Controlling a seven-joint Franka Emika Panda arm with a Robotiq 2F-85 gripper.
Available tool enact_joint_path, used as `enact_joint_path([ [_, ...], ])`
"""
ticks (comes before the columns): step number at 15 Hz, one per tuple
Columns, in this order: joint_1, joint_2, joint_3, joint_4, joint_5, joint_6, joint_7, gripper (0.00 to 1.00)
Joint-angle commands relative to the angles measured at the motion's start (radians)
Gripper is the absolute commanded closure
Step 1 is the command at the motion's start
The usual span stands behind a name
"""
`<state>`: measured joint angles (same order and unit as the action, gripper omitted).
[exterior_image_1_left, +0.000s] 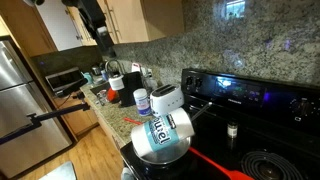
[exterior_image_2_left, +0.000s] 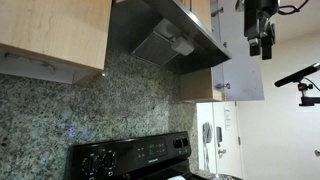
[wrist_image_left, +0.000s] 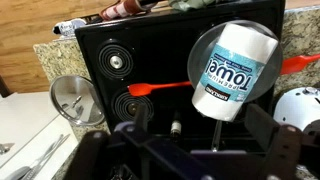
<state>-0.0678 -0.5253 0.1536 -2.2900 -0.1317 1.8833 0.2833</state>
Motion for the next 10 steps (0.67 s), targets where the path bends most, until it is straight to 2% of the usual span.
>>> enact_joint_path([
  [1, 0.018, 0.002, -0.015, 0.002, -0.008, -0.003, 0.007, 0.00],
  [7, 0.018, 0.002, -0.015, 0.002, -0.008, -0.003, 0.007, 0.00],
  [10, 0.073, -0.067, 0.053, -0.062, -0.091, -0.038, -0.036, 0.00],
])
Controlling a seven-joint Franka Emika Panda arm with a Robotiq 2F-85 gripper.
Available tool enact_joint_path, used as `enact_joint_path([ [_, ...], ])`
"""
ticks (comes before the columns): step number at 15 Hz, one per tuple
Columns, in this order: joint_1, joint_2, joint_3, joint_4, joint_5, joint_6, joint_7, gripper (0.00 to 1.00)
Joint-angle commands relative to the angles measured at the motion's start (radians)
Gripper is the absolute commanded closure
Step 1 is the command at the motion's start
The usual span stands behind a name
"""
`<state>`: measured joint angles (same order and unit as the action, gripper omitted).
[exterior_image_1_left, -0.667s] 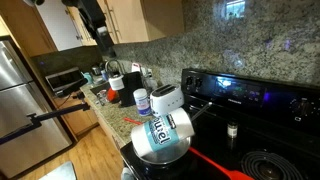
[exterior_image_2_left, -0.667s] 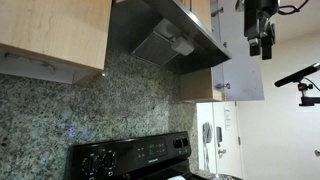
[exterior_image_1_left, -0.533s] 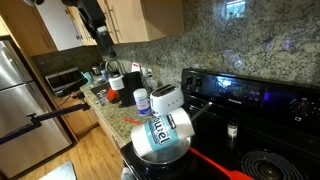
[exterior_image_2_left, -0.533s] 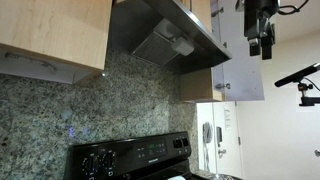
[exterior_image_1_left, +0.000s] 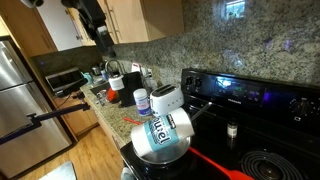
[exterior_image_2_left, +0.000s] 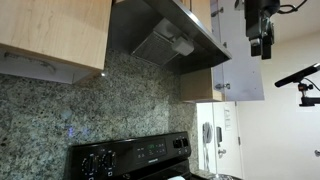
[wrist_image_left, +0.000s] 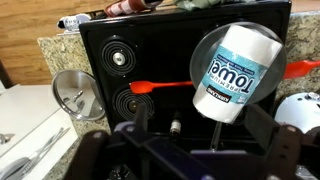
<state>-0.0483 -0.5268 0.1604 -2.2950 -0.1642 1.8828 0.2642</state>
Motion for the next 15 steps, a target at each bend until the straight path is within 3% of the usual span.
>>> enact_joint_path([
  [1, 0.082, -0.096, 0.071, -0.083, -0.070, -0.053, -0.014, 0.00],
  [8, 0.267, -0.209, 0.258, -0.144, -0.172, -0.182, -0.030, 0.00],
  [15, 0.387, -0.194, 0.342, -0.149, -0.363, -0.190, -0.153, 0.00],
])
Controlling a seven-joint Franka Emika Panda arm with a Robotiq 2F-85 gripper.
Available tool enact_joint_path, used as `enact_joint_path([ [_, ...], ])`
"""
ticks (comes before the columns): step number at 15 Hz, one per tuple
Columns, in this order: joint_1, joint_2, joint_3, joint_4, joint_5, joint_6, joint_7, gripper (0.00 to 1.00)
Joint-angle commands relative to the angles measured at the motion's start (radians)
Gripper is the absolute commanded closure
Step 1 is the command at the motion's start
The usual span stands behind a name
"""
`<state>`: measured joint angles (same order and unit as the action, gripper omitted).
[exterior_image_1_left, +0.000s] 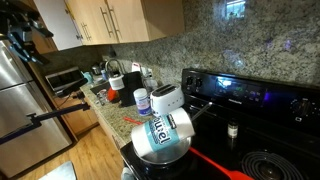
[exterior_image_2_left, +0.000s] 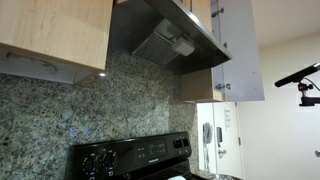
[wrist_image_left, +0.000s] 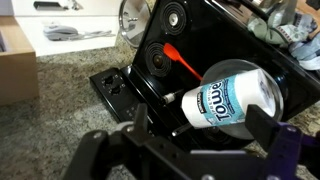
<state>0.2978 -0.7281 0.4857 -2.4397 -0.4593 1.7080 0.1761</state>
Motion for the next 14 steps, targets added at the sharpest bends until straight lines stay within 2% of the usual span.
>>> enact_joint_path([
  [1, 0.060, 0.018, 0.026, -0.002, -0.082, -0.017, -0.090, 0.00],
  [7, 0.177, 0.066, 0.068, 0.008, -0.151, -0.008, -0.252, 0.00],
  [10, 0.226, 0.051, 0.038, 0.005, -0.216, 0.078, -0.298, 0.00],
  [14, 0.235, 0.046, -0.011, 0.024, -0.316, 0.221, -0.290, 0.00],
])
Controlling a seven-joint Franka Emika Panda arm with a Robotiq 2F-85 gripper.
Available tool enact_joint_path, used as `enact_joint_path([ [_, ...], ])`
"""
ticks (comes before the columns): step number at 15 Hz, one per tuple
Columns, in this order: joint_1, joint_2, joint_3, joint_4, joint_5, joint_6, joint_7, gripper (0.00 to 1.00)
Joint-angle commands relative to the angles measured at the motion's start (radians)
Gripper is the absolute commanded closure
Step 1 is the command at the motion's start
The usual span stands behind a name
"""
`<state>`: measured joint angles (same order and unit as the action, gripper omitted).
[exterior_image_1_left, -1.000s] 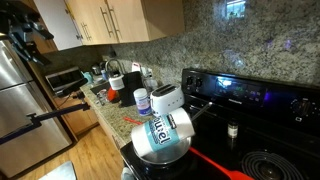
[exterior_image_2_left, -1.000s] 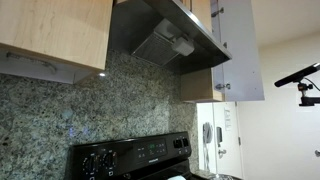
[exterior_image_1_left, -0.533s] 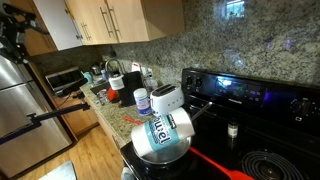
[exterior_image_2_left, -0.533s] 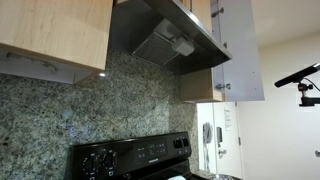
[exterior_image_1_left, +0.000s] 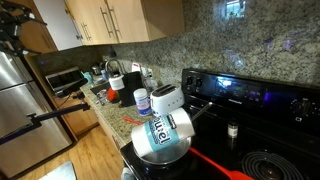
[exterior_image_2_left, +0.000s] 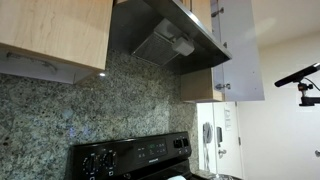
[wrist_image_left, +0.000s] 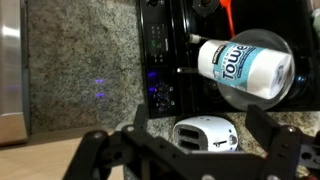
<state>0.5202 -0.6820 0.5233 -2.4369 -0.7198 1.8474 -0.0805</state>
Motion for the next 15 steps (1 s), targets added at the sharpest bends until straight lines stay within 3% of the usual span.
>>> enact_joint_path([
  [1, 0.009, 0.005, -0.059, 0.031, -0.066, 0.106, -0.037, 0.00],
  [4, 0.004, 0.006, -0.087, 0.046, -0.082, 0.165, -0.061, 0.00],
  [15, -0.002, 0.002, -0.065, 0.029, -0.063, 0.139, -0.032, 0.00],
])
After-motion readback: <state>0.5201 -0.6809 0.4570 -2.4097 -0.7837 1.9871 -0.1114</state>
